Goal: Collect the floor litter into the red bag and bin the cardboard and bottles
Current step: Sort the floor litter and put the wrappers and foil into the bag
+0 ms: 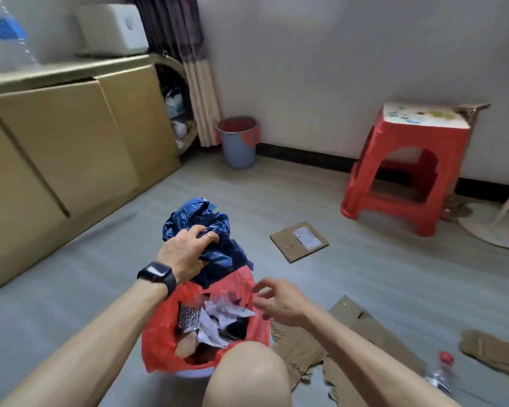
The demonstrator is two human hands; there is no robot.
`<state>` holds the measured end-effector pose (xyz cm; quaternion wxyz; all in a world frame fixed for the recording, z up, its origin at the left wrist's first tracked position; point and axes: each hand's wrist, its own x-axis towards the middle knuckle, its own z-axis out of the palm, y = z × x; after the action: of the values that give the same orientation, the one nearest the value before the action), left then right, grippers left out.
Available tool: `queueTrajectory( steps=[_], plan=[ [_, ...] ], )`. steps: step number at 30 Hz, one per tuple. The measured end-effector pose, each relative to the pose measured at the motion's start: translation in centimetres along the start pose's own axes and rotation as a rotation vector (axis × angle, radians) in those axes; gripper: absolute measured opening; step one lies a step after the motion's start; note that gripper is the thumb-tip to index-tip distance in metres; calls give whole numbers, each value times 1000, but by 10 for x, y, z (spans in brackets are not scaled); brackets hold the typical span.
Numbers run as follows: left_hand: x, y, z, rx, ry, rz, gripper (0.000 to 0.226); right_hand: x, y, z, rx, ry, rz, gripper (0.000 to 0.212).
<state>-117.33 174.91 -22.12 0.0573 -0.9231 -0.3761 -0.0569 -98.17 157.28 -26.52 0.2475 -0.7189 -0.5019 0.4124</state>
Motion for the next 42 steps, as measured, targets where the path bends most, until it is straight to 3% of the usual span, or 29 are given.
queueTrajectory(
  steps=[3,6,9,13,15,18,21,25,28,31,35,38,42],
  plan=[
    [17,34,-7,-58,29,94,55,-18,4,-29,38,109,34,36],
    [39,91,-15,-77,47,302,71,-57,17,-85,88,343,91,47],
    [57,170,-26,28,175,593,70,-109,36,-145,267,567,143,61],
    [65,272,-39,99,333,1008,77,-165,73,-197,420,734,152,76],
    [64,319,-45,126,398,1144,78,-189,92,-210,477,829,144,69],
    [62,366,-44,79,384,1217,65,-215,120,-218,462,1002,143,28],
    [53,393,-29,-7,97,1127,63,-240,152,-227,407,1139,250,15],
    [48,405,-21,-333,-257,808,50,-267,179,-232,382,1145,365,16],
    [60,408,-26,-691,-223,613,46,-276,187,-225,369,1068,369,18],
    [65,408,-31,-922,-199,484,69,-278,187,-220,385,966,307,20],
    [60,412,-38,-1066,-381,447,91,-275,178,-213,526,845,221,20],
    [56,422,-36,-1168,-395,382,79,-271,177,-209,616,761,209,23],
    [51,428,-40,-1119,-248,374,52,-272,172,-212,684,537,238,56]
  ],
)
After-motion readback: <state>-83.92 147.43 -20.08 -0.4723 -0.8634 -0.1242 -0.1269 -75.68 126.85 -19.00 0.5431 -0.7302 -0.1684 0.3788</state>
